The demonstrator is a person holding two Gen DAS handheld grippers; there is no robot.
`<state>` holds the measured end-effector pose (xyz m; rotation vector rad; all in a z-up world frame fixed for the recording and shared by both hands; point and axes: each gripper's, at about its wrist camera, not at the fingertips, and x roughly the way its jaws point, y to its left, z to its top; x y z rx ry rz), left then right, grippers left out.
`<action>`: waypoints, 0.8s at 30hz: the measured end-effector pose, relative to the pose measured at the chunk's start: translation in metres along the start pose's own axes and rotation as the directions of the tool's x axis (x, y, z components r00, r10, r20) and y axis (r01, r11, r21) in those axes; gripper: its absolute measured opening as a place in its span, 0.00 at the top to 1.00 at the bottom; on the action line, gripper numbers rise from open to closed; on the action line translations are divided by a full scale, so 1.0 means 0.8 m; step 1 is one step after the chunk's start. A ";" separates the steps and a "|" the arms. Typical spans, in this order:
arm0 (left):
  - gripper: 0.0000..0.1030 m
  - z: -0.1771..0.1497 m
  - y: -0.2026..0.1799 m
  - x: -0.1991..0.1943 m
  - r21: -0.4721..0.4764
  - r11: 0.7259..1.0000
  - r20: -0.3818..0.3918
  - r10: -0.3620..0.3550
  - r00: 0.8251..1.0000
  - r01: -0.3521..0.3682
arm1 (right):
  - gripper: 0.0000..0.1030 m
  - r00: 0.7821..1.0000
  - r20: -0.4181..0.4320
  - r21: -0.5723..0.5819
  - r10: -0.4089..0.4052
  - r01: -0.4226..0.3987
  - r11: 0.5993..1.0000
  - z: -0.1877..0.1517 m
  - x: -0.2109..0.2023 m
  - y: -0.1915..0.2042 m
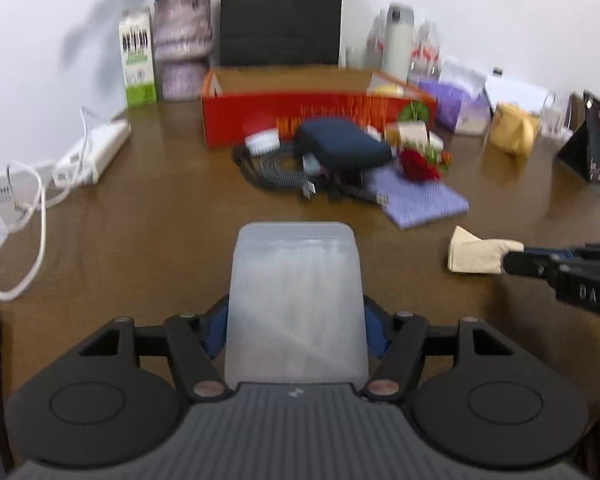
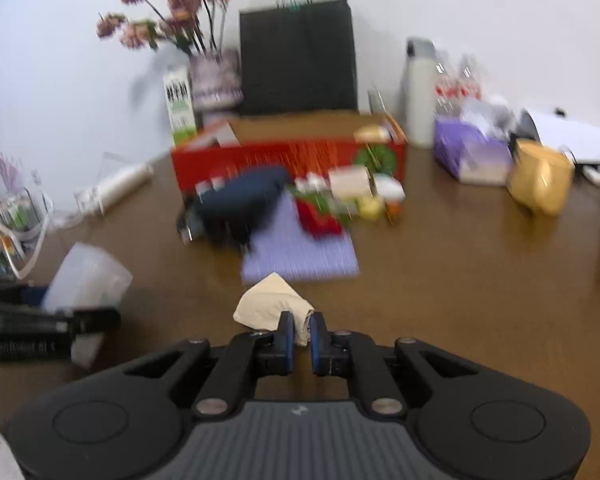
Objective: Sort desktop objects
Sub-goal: 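Grasp the white plastic container with the left tool while the right tool grasps the beige pad, then lower the white container into the cardboard box while the right tool drops the beige pad in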
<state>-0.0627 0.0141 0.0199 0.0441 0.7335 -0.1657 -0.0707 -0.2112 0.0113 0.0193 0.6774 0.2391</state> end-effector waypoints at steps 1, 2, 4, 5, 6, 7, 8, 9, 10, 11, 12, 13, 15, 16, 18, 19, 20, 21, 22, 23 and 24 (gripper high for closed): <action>0.35 -0.001 -0.003 0.000 0.003 1.000 -0.003 -0.001 1.000 0.001 | 0.85 1.000 -0.015 -0.007 0.003 -0.003 1.000 -0.005 -0.001 0.000; 0.35 -0.005 -0.005 -0.001 0.003 1.000 0.000 0.003 1.000 -0.003 | 0.78 1.000 -0.020 -0.018 -0.001 0.000 1.000 -0.010 -0.005 0.001; 0.34 -0.013 -0.008 -0.008 0.010 1.000 0.009 0.009 1.000 -0.009 | 0.60 1.000 -0.028 -0.058 0.013 -0.014 0.998 -0.007 -0.009 0.005; 0.33 -0.017 -0.007 -0.013 0.012 1.000 0.025 0.001 1.000 -0.001 | 0.52 1.000 -0.019 -0.085 0.024 -0.026 0.996 -0.003 -0.013 0.006; 0.30 -0.018 -0.005 -0.017 0.011 1.000 0.044 -0.002 0.999 0.002 | 0.49 1.000 -0.004 -0.106 0.029 -0.030 0.994 -0.003 -0.018 0.006; 0.28 -0.017 -0.003 -0.019 0.006 1.000 0.057 -0.001 0.998 0.000 | 0.48 1.000 0.002 -0.117 0.028 -0.028 0.993 0.000 -0.018 0.005; 0.25 -0.016 -0.001 -0.019 0.002 1.000 0.065 0.001 0.998 -0.002 | 0.48 1.000 0.001 -0.119 0.025 -0.025 0.993 0.003 -0.016 0.004; 0.24 -0.014 0.000 -0.017 0.000 1.000 0.064 0.001 0.998 -0.001 | 0.48 1.000 -0.002 -0.116 0.026 -0.026 0.993 0.007 -0.012 0.003; 0.24 -0.012 -0.001 -0.014 0.000 1.000 0.062 0.000 0.998 0.000 | 0.48 0.999 -0.009 -0.115 0.033 -0.033 0.993 0.011 -0.006 0.003; 0.25 -0.011 -0.001 -0.012 -0.001 1.000 0.061 0.000 0.998 0.000 | 0.48 0.999 -0.019 -0.117 0.040 -0.042 0.992 0.014 0.002 0.004; 0.26 -0.010 -0.001 -0.009 -0.004 1.000 0.057 0.000 0.998 0.000 | 0.48 0.999 -0.025 -0.118 0.044 -0.047 0.992 0.016 0.009 0.005; 0.27 -0.009 -0.001 -0.006 -0.009 1.000 0.050 -0.006 0.999 0.006 | 0.49 0.998 -0.032 -0.119 0.046 -0.050 0.992 0.016 0.016 0.005; 0.28 -0.008 0.002 -0.003 -0.043 0.999 0.046 -0.025 0.999 0.027 | 0.50 0.998 -0.049 -0.121 0.048 -0.054 0.991 0.020 0.030 0.008; 0.31 -0.008 0.003 -0.002 -0.058 0.998 0.050 -0.028 0.998 0.031 | 0.54 0.997 -0.056 -0.123 0.051 -0.058 0.991 0.021 0.036 0.009; 0.34 -0.007 0.002 -0.002 -0.053 0.998 0.049 -0.022 0.999 0.024 | 0.72 0.998 -0.053 -0.138 0.038 -0.045 0.989 0.021 0.040 0.014; 0.35 -0.008 0.001 -0.003 -0.050 0.999 0.050 -0.016 0.999 0.019 | 0.76 0.997 -0.055 -0.139 0.048 -0.055 0.989 0.020 0.039 0.015; 0.35 -0.009 -0.001 -0.004 -0.042 0.999 0.051 -0.015 0.999 0.018 | 0.83 0.997 -0.055 -0.140 0.054 -0.061 0.988 0.018 0.038 0.017; 0.35 -0.009 -0.002 -0.006 -0.036 0.999 0.053 -0.015 0.999 0.017 | 0.90 0.997 -0.052 -0.143 0.053 -0.060 0.988 0.016 0.036 0.018; 0.35 -0.010 -0.004 -0.009 -0.034 0.999 0.059 -0.015 0.998 0.017 | 0.91 0.997 -0.050 -0.144 0.051 -0.058 0.988 0.013 0.033 0.018; 0.35 -0.011 -0.005 -0.011 -0.032 0.999 0.067 -0.016 0.998 0.019 | 0.92 0.998 -0.048 -0.139 0.052 -0.058 0.989 0.011 0.030 0.018; 0.35 -0.010 -0.006 -0.014 -0.029 0.999 0.076 -0.018 0.997 0.020 | 0.92 0.998 -0.045 -0.124 0.054 -0.059 0.991 0.009 0.027 0.016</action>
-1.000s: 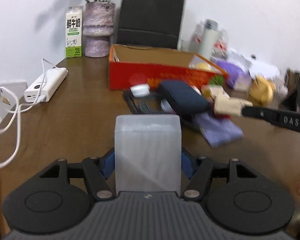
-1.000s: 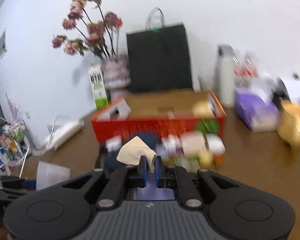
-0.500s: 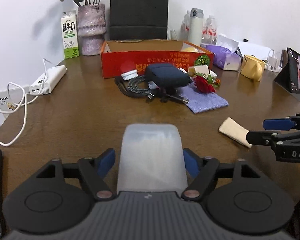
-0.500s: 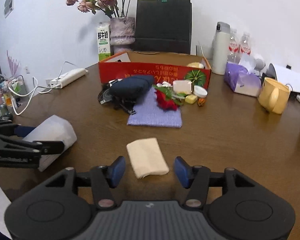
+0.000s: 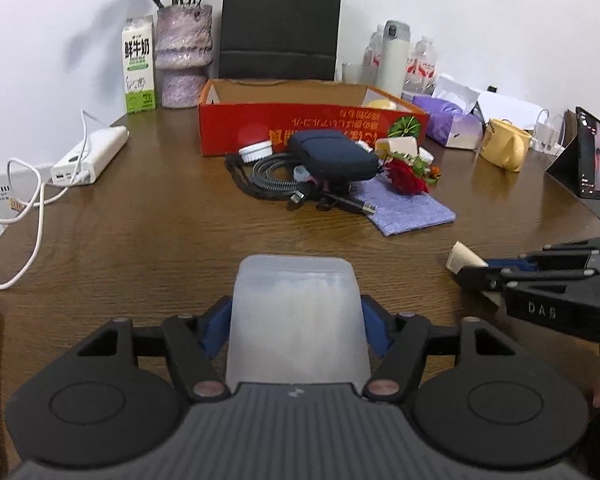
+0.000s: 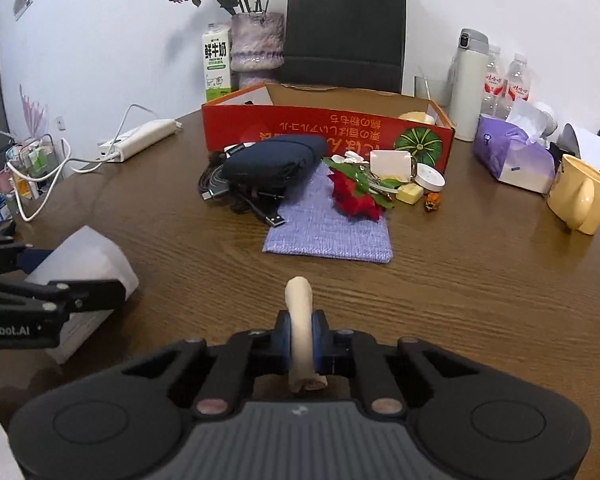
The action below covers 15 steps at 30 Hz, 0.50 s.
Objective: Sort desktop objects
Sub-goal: 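Lower the white container into the cardboard box while the right tool drops the beige pad in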
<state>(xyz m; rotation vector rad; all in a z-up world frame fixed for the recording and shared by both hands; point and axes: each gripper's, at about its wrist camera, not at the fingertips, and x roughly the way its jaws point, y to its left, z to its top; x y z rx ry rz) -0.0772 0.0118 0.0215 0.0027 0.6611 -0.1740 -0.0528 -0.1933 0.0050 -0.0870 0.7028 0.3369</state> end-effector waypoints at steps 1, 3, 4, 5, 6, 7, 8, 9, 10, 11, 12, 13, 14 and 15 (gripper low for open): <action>0.35 0.001 -0.001 -0.002 0.001 1.000 0.008 -0.001 1.000 0.001 | 0.93 1.000 0.000 0.016 0.001 -0.001 1.000 -0.001 -0.003 -0.001; 0.35 0.005 -0.002 -0.008 0.002 1.000 0.026 0.000 1.000 0.000 | 0.93 1.000 0.019 0.041 0.005 -0.006 0.999 -0.001 -0.013 -0.005; 0.35 0.008 -0.002 -0.010 -0.002 1.000 0.035 0.000 0.999 0.000 | 0.93 0.999 0.037 0.050 0.007 -0.009 0.999 0.003 -0.019 -0.006; 0.35 0.013 -0.001 -0.011 -0.008 1.000 0.044 -0.005 0.999 0.005 | 0.93 0.999 0.054 0.057 0.009 -0.012 0.998 0.007 -0.025 -0.009; 0.35 0.018 0.001 -0.012 -0.019 1.000 0.048 -0.013 0.999 0.014 | 0.93 0.997 0.076 0.068 0.012 -0.017 0.998 0.014 -0.031 -0.011; 0.35 0.026 0.004 -0.011 -0.031 0.999 0.049 -0.025 0.998 0.027 | 0.93 0.995 0.096 0.078 0.017 -0.024 0.997 0.022 -0.037 -0.015; 0.35 0.035 0.007 -0.010 -0.044 0.998 0.056 -0.035 0.998 0.037 | 0.93 0.993 0.114 0.087 0.024 -0.034 0.996 0.032 -0.041 -0.019; 0.35 0.048 0.012 -0.007 -0.060 0.997 0.065 -0.038 0.997 0.042 | 0.93 0.991 0.130 0.093 0.031 -0.043 0.995 0.043 -0.043 -0.023; 0.35 0.061 0.015 -0.004 -0.068 0.997 0.073 -0.033 0.997 0.039 | 0.93 0.989 0.143 0.093 0.036 -0.050 0.994 0.054 -0.042 -0.027; 0.35 0.075 0.018 -0.002 -0.073 0.997 0.086 -0.026 0.996 0.033 | 0.93 0.988 0.153 0.090 0.036 -0.050 0.995 0.069 -0.040 -0.032; 0.35 0.094 0.021 0.001 -0.075 0.997 0.102 -0.018 0.995 0.026 | 0.93 0.986 0.162 0.089 0.032 -0.046 0.995 0.083 -0.036 -0.036; 0.35 0.115 0.027 0.005 -0.076 0.997 0.117 -0.015 0.993 0.024 | 0.92 0.984 0.173 0.083 0.029 -0.044 0.996 0.101 -0.032 -0.040; 0.35 0.141 0.034 0.011 -0.076 0.997 0.131 -0.014 0.991 0.024 | 0.92 0.982 0.184 0.075 0.030 -0.045 0.996 0.121 -0.026 -0.044; 0.35 0.165 0.042 0.019 -0.074 0.997 0.141 -0.011 0.990 0.022 | 0.92 0.980 0.199 0.073 0.031 -0.047 0.996 0.144 -0.020 -0.051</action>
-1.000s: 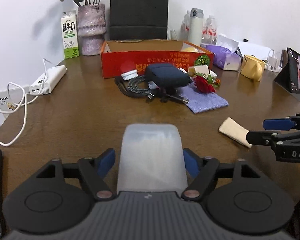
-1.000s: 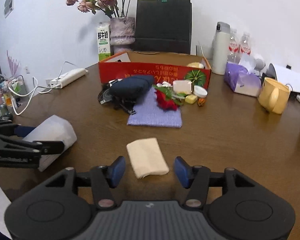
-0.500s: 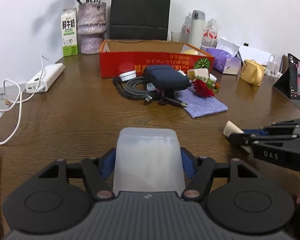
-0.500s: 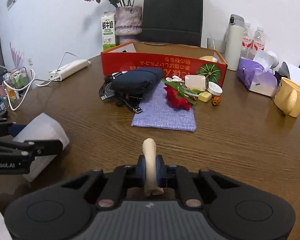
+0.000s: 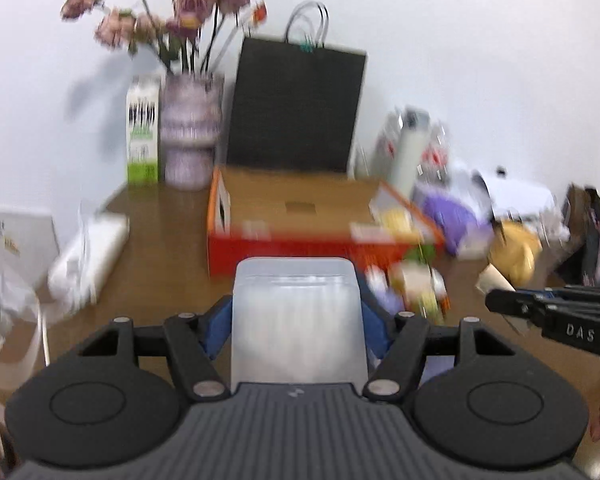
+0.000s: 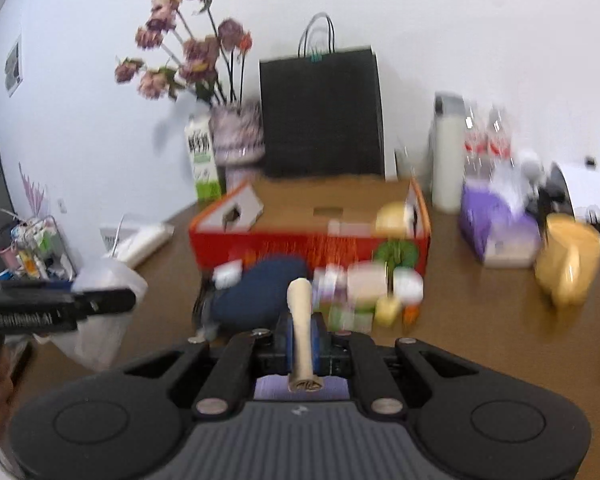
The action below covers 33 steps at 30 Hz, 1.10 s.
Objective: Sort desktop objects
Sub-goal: 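Lower the white container into the cardboard box while the right tool drops the beige pad in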
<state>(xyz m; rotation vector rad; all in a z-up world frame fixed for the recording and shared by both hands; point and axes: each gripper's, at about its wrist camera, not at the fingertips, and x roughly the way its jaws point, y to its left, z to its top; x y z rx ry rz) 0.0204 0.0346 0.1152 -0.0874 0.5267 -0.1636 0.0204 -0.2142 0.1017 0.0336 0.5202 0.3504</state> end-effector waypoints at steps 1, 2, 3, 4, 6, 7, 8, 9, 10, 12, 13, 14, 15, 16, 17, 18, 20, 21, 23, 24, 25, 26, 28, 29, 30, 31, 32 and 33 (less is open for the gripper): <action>0.35 0.022 0.005 0.012 0.002 1.000 0.006 0.006 1.000 -0.006 | 0.92 1.000 0.020 0.000 0.001 -0.001 1.000 0.025 0.013 -0.006; 0.35 0.050 0.010 0.030 0.011 1.000 0.007 0.013 1.000 -0.013 | 0.92 1.000 0.026 -0.005 0.001 -0.001 1.000 0.047 0.027 -0.011; 0.35 0.073 0.014 0.048 0.019 1.000 0.002 0.019 1.000 -0.019 | 0.92 1.000 0.026 -0.002 -0.002 0.002 1.000 0.068 0.043 -0.018; 0.35 0.098 0.017 0.071 0.028 0.999 -0.007 0.027 1.000 -0.027 | 0.92 1.000 0.025 0.004 -0.008 0.008 1.000 0.091 0.062 -0.025; 0.35 0.139 0.020 0.119 0.027 0.998 -0.037 0.051 0.998 -0.050 | 0.92 1.000 -0.002 0.009 -0.027 0.027 1.000 0.139 0.113 -0.043; 0.35 0.153 0.021 0.144 0.050 0.997 -0.054 0.058 0.997 -0.055 | 0.92 0.999 -0.022 0.009 -0.047 0.047 0.999 0.157 0.139 -0.052; 0.35 0.165 0.022 0.172 0.060 0.996 -0.069 0.077 0.995 -0.073 | 0.92 0.996 -0.064 0.006 -0.066 0.067 0.998 0.174 0.172 -0.060; 0.35 0.175 0.023 0.207 0.074 0.992 -0.090 0.112 0.990 -0.105 | 0.91 0.991 -0.102 0.009 -0.082 0.083 0.996 0.189 0.207 -0.070; 0.35 0.179 0.025 0.235 0.099 0.987 -0.116 0.134 0.984 -0.122 | 0.91 0.984 -0.145 0.000 -0.106 0.107 0.994 0.198 0.243 -0.077; 0.35 0.180 0.034 0.300 0.109 0.981 -0.181 0.177 0.967 -0.159 | 0.91 0.962 -0.235 0.009 -0.140 0.146 0.989 0.204 0.306 -0.092; 0.35 0.178 0.041 0.332 0.113 0.979 -0.226 0.190 0.955 -0.168 | 0.91 0.950 -0.274 0.019 -0.146 0.157 0.987 0.205 0.336 -0.101; 0.35 0.174 0.048 0.360 0.113 0.976 -0.263 0.208 0.942 -0.185 | 0.91 0.933 -0.325 0.017 -0.153 0.168 0.986 0.203 0.368 -0.110; 0.34 0.169 0.055 0.384 0.109 0.974 -0.298 0.223 0.928 -0.199 | 0.91 0.918 -0.358 0.010 -0.170 0.186 0.982 0.198 0.391 -0.115; 0.34 0.163 0.052 0.390 0.149 0.967 -0.253 0.239 0.938 -0.206 | 0.91 0.900 -0.389 -0.014 -0.194 0.204 0.979 0.193 0.415 -0.120; 0.34 0.161 0.047 0.398 0.189 0.961 -0.240 0.246 0.939 -0.203 | 0.91 0.887 -0.407 -0.035 -0.218 0.223 0.974 0.185 0.427 -0.122; 0.33 0.159 0.046 0.408 0.195 0.961 -0.268 0.244 0.932 -0.195 | 0.89 0.872 -0.426 -0.063 -0.240 0.236 0.970 0.178 0.442 -0.123; 0.32 0.155 0.049 0.422 0.165 0.971 -0.333 0.221 0.917 -0.174 | 0.78 0.853 -0.456 -0.082 -0.253 0.244 0.966 0.169 0.462 -0.123; 0.32 0.153 0.051 0.426 0.156 0.974 -0.343 0.210 0.916 -0.165 | 0.74 0.849 -0.467 -0.078 -0.247 0.239 0.968 0.166 0.467 -0.123; 0.32 0.154 0.052 0.427 0.160 0.974 -0.340 0.210 0.917 -0.163 | 0.69 0.854 -0.469 -0.064 -0.226 0.222 0.973 0.166 0.467 -0.120; 0.32 0.157 0.053 0.421 0.153 0.975 -0.334 0.206 0.920 -0.162 | 0.65 0.859 -0.461 -0.057 -0.223 0.222 0.973 0.169 0.462 -0.119; 0.31 0.163 0.055 0.418 0.144 0.976 -0.325 0.204 0.924 -0.165 | 0.63 0.866 -0.453 -0.042 -0.213 0.218 0.975 0.175 0.454 -0.118; 0.29 0.169 0.056 0.409 0.134 0.977 -0.315 0.203 0.927 -0.169 | 0.56 0.874 -0.441 -0.029 -0.202 0.212 0.977 0.179 0.444 -0.117; 0.27 0.185 0.056 0.383 0.110 0.979 -0.294 0.197 0.935 -0.172 | 0.49 0.895 -0.406 -0.010 -0.186 0.199 0.980 0.191 0.416 -0.117; 0.23 0.193 0.056 0.368 0.102 0.979 -0.282 0.197 0.939 -0.175 | 0.48 0.900 -0.391 -0.010 -0.191 0.204 0.979 0.199 0.404 -0.116; 0.18 0.199 0.056 0.358 0.097 0.979 -0.273 0.197 0.942 -0.177 | 0.47 0.903 -0.382 -0.011 -0.198 0.210 0.978 0.203 0.391 -0.114; 0.16 0.205 0.055 0.346 0.094 0.980 -0.268 0.194 0.944 -0.175 | 0.47 0.905 -0.374 -0.005 -0.200 0.213 0.977 0.208 0.376 -0.113; 0.13 0.208 0.054 0.332 0.089 0.981 -0.267 0.192 0.944 -0.175 | 0.45 0.908 -0.371 0.008 -0.195 0.213 0.977 0.208 0.363 -0.116; 0.10 0.208 0.052 0.316 0.084 0.982 -0.269 0.188 0.944 -0.172 | 0.44 0.911 -0.370 0.026 -0.184 0.208 0.978 0.208 0.350 -0.116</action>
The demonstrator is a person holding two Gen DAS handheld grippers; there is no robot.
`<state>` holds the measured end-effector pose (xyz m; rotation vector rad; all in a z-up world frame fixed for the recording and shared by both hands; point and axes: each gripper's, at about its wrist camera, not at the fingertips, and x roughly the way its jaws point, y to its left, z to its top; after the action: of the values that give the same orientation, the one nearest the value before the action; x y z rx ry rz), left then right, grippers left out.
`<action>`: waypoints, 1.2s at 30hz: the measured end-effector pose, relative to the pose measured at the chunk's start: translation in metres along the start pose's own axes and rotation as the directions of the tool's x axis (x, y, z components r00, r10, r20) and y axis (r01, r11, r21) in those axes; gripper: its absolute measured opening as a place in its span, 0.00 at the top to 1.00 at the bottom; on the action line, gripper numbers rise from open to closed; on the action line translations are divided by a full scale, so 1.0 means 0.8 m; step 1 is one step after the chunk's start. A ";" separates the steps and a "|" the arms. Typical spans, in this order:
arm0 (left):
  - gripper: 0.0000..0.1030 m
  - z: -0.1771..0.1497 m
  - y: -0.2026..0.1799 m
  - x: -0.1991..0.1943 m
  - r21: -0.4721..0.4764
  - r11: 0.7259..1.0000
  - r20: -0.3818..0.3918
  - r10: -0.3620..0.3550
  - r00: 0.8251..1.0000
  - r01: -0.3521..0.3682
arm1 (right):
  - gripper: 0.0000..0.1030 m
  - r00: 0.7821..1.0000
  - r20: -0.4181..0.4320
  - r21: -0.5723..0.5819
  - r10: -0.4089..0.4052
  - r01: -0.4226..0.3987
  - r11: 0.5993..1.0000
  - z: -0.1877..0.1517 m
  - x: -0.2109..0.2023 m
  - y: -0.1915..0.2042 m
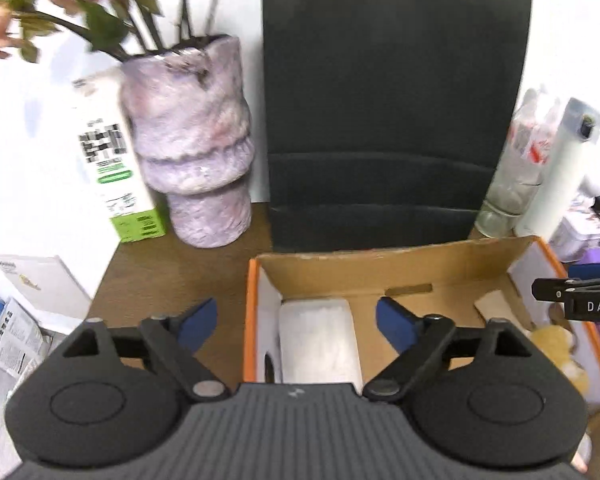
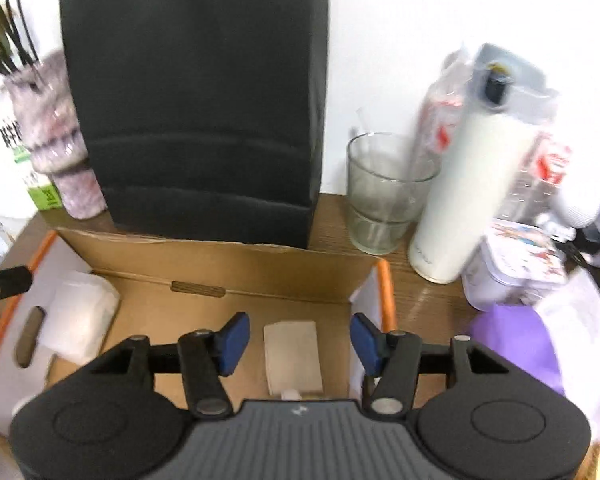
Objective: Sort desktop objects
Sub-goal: 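Lower the white container into the cardboard box while the right tool drops the beige pad in, then grasp the navy zip pouch with the left tool while the right tool grasps the red bow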
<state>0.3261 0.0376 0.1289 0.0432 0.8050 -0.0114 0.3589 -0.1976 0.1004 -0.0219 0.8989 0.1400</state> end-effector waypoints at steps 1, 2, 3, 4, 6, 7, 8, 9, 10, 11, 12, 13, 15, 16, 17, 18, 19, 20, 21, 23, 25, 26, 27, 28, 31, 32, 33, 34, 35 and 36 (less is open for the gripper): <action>0.09 -0.006 0.001 -0.015 -0.002 1.000 -0.005 -0.009 1.000 0.009 | 0.43 1.000 0.000 0.016 0.020 -0.020 1.000 -0.008 -0.013 -0.004; 0.04 -0.012 0.001 -0.026 -0.007 1.000 -0.004 -0.015 1.000 0.015 | 0.43 0.999 0.002 0.026 0.039 -0.039 0.999 -0.019 -0.026 -0.004; 0.00 -0.025 0.002 -0.043 -0.019 1.000 0.005 -0.007 1.000 0.007 | 0.42 0.998 0.009 0.033 0.056 -0.056 0.998 -0.031 -0.040 -0.003; 0.00 -0.038 0.001 -0.057 -0.032 0.999 0.021 0.014 1.000 -0.013 | 0.41 0.997 0.018 0.034 0.069 -0.070 0.997 -0.045 -0.054 0.001; 0.00 -0.074 0.000 -0.081 -0.038 0.998 0.056 0.045 0.997 -0.043 | 0.37 0.994 0.055 0.030 0.093 -0.095 0.995 -0.083 -0.083 0.007; 0.00 -0.094 -0.002 -0.092 -0.037 0.998 0.065 0.052 0.997 -0.050 | 0.35 0.992 0.078 0.026 0.102 -0.104 0.994 -0.106 -0.098 0.011; 0.00 -0.115 -0.004 -0.104 -0.041 0.998 0.074 0.050 0.996 -0.047 | 0.30 0.990 0.098 0.017 0.101 -0.103 0.994 -0.126 -0.112 0.016; 0.00 -0.140 -0.008 -0.119 -0.047 0.998 0.086 0.041 0.995 -0.037 | 0.26 0.987 0.125 0.004 0.098 -0.100 0.995 -0.149 -0.125 0.021; 0.00 -0.164 -0.012 -0.134 -0.048 0.999 0.104 0.019 0.994 -0.014 | 0.25 0.983 0.154 -0.009 0.096 -0.096 0.995 -0.174 -0.138 0.025; 0.00 -0.190 -0.013 -0.148 -0.057 0.998 0.129 -0.008 0.992 0.016 | 0.24 0.979 0.183 -0.015 0.090 -0.089 0.996 -0.202 -0.152 0.028; 0.00 -0.218 -0.016 -0.162 -0.072 0.997 0.151 -0.030 0.988 0.041 | 0.22 0.975 0.203 -0.012 0.086 -0.086 0.996 -0.227 -0.162 0.030; 0.00 -0.245 -0.019 -0.173 -0.088 0.994 0.165 -0.046 0.985 0.061 | 0.21 0.972 0.217 -0.010 0.088 -0.088 0.996 -0.252 -0.171 0.032; 0.00 -0.302 -0.026 -0.191 -0.087 0.993 0.173 -0.068 0.983 0.084 | 0.16 0.967 0.232 -0.004 0.104 -0.106 0.994 -0.301 -0.183 0.034; 0.00 -0.325 -0.029 -0.198 -0.076 0.994 0.178 -0.062 0.982 0.076 | 0.16 0.968 0.225 -0.004 0.106 -0.108 0.994 -0.322 -0.186 0.036; 0.00 -0.349 -0.031 -0.204 -0.077 0.995 0.187 -0.051 0.981 0.067 | 0.16 0.969 0.223 -0.001 0.105 -0.107 0.994 -0.344 -0.189 0.036; 0.00 -0.371 -0.031 -0.208 -0.088 0.994 0.191 -0.045 0.981 0.062 | 0.16 0.971 0.217 -0.002 0.100 -0.102 0.995 -0.366 -0.193 0.038; 0.00 -0.388 -0.031 -0.212 -0.093 0.993 0.198 -0.055 0.979 0.075 | 0.16 0.972 0.212 -0.022 0.100 -0.098 0.995 -0.383 -0.196 0.039; 0.00 -0.402 -0.031 -0.215 -0.099 0.991 0.197 -0.063 0.978 0.084 | 0.16 0.973 0.211 -0.045 0.090 -0.083 0.996 -0.401 -0.200 0.043; 0.00 -0.413 -0.034 -0.219 -0.103 0.991 0.191 -0.061 0.980 0.082 | 0.16 0.974 0.215 -0.048 0.073 -0.064 0.997 -0.414 -0.202 0.044; 0.00 -0.427 -0.035 -0.223 -0.094 0.992 0.210 -0.066 0.976 0.088 | 0.16 0.973 0.220 -0.064 0.068 -0.056 0.996 -0.440 -0.212 0.046; 0.00 -0.441 -0.040 -0.226 -0.086 0.994 0.255 -0.040 0.966 0.064 | 0.15 0.966 0.246 -0.087 0.079 -0.059 0.994 -0.459 -0.222 0.046; 0.00 -0.444 -0.040 -0.227 -0.089 0.995 0.269 -0.026 0.963 0.052 | 0.15 0.960 0.267 -0.095 0.086 -0.063 0.994 -0.465 -0.228 0.046; 0.00 -0.443 -0.037 -0.228 -0.099 0.993 0.280 -0.027 0.960 0.057 | 0.12 0.952 0.289 -0.101 0.101 -0.075 0.992 -0.470 -0.235 0.045; 0.00 -0.445 -0.036 -0.231 -0.106 0.992 0.298 -0.038 0.954 0.072 | 0.10 0.945 0.306 -0.103 0.118 -0.090 0.991 -0.474 -0.240 0.042; 0.00 -0.446 -0.032 -0.228 -0.114 0.988 0.286 -0.063 0.956 0.099 | 0.07 0.935 0.327 -0.078 0.138 -0.119 0.990 -0.479 -0.241 0.037; 0.00 -0.444 -0.031 -0.225 -0.116 0.987 0.269 -0.075 0.960 0.110 | 0.07 0.935 0.325 -0.071 0.139 -0.122 0.990 -0.478 -0.241 0.036; 0.00 -0.445 -0.031 -0.224 -0.121 0.987 0.258 -0.075 0.963 0.109 | 0.07 0.935 0.326 -0.068 0.141 -0.125 0.990 -0.477 -0.241 0.035; 0.00 -0.446 -0.032 -0.223 -0.124 0.987 0.250 -0.072 0.966 0.106 | 0.07 0.933 0.331 -0.064 0.140 -0.126 0.990 -0.477 -0.240 0.035; 0.00 -0.446 -0.033 -0.221 -0.122 0.987 0.240 -0.074 0.968 0.105 | 0.07 0.933 0.332 -0.059 0.136 -0.124 0.991 -0.477 -0.239 0.035; 0.00 -0.445 -0.034 -0.219 -0.116 0.988 0.229 -0.075 0.971 0.104 | 0.07 0.935 0.329 -0.054 0.134 -0.123 0.991 -0.477 -0.239 0.034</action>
<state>-0.0526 0.0249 0.0082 -0.1138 0.5795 -0.0493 -0.0588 -0.2216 0.0130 0.0299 0.5597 0.2726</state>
